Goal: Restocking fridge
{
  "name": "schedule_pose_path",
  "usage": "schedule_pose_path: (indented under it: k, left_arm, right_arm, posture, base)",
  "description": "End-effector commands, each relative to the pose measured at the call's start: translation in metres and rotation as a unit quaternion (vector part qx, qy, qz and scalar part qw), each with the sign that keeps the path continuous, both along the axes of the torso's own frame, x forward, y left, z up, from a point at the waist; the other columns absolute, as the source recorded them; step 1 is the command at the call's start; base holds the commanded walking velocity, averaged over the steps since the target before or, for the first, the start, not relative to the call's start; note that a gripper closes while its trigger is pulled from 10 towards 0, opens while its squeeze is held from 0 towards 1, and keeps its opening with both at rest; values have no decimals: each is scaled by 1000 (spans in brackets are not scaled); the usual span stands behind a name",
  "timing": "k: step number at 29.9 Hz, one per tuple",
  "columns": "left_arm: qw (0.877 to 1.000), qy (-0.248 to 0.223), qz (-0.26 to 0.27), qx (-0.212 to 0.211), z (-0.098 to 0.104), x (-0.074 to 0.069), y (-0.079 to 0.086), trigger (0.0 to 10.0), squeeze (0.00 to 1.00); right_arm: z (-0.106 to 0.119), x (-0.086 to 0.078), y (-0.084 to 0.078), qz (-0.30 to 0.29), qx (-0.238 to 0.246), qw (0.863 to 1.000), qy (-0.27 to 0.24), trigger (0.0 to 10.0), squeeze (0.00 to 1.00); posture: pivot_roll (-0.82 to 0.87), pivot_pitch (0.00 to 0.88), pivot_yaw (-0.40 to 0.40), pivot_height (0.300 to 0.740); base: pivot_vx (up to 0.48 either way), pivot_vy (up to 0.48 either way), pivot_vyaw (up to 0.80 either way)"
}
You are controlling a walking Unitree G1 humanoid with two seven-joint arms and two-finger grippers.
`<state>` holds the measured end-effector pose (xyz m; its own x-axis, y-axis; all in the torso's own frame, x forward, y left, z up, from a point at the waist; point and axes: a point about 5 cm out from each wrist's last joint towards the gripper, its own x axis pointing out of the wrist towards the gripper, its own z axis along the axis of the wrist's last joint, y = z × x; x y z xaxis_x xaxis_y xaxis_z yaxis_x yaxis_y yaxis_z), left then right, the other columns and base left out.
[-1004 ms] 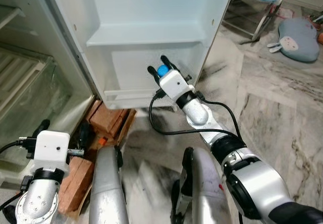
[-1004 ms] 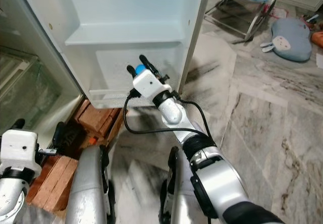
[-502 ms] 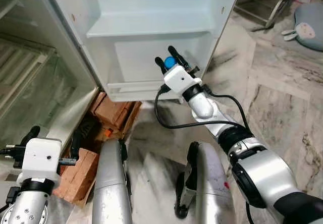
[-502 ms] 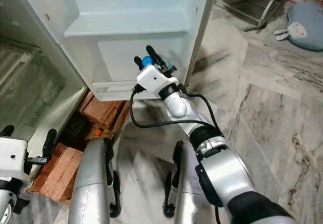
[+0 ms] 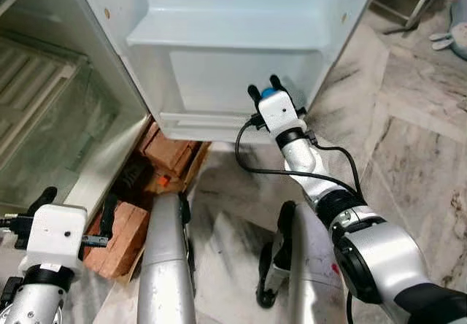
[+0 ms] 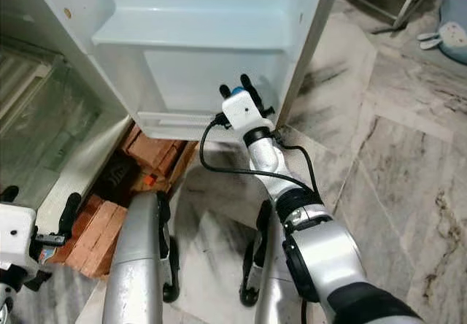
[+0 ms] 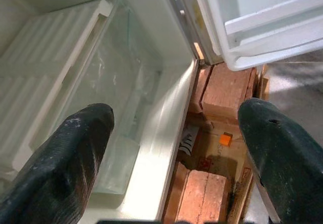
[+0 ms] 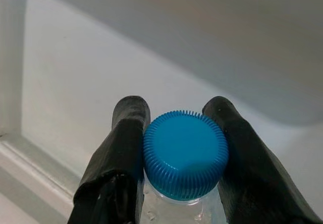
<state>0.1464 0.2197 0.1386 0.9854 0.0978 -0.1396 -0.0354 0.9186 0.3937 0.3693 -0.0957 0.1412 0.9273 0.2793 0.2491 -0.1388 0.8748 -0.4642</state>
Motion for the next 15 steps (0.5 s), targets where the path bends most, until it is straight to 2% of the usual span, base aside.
schedule_pose_path:
  k: [1,4,7,8,9,10,15]
  left_arm:
    - [1000,12,0,5,0,-3,2,10000,0]
    - [1000,12,-3,5,-1,-1,1,10000,0]
    - [1000,11,-5,4,-1,0,0,10000,0]
    - [1000,11,-5,3,-1,1,0,10000,0]
    - [1000,11,-6,3,-1,1,-1,10000,0]
    - [1000,11,-6,2,-1,1,-1,10000,0]
    - [1000,12,-7,0,-3,3,-2,10000,0]
  right_arm:
    - [-26,-4,-28,-69,5,996,62,10000,0]
    - [-28,-3,-38,-92,-5,993,68,10000,0]
    - [-29,-2,-47,-118,8,990,83,10000,0]
    - [-29,-1,-49,-125,6,989,83,10000,227]
    - [-28,0,-55,-142,-1,986,82,10000,886]
    - [-28,0,-56,-147,-3,986,82,10000,1000]
    - [-24,3,-69,-192,-26,978,74,10000,1000]
  posture:
    - [424,335,16,541]
    - [421,332,16,541]
    - [417,329,14,541]
    - [416,328,14,541]
    - [413,326,13,541]
    - [413,326,13,541]
    - [407,321,10,541]
  base:
    - [0,0,0]
    - [0,0,0]
    - [0,0,0]
    - [0,0,0]
    - [0,0,0]
    - [0,0,0]
    - [0,0,0]
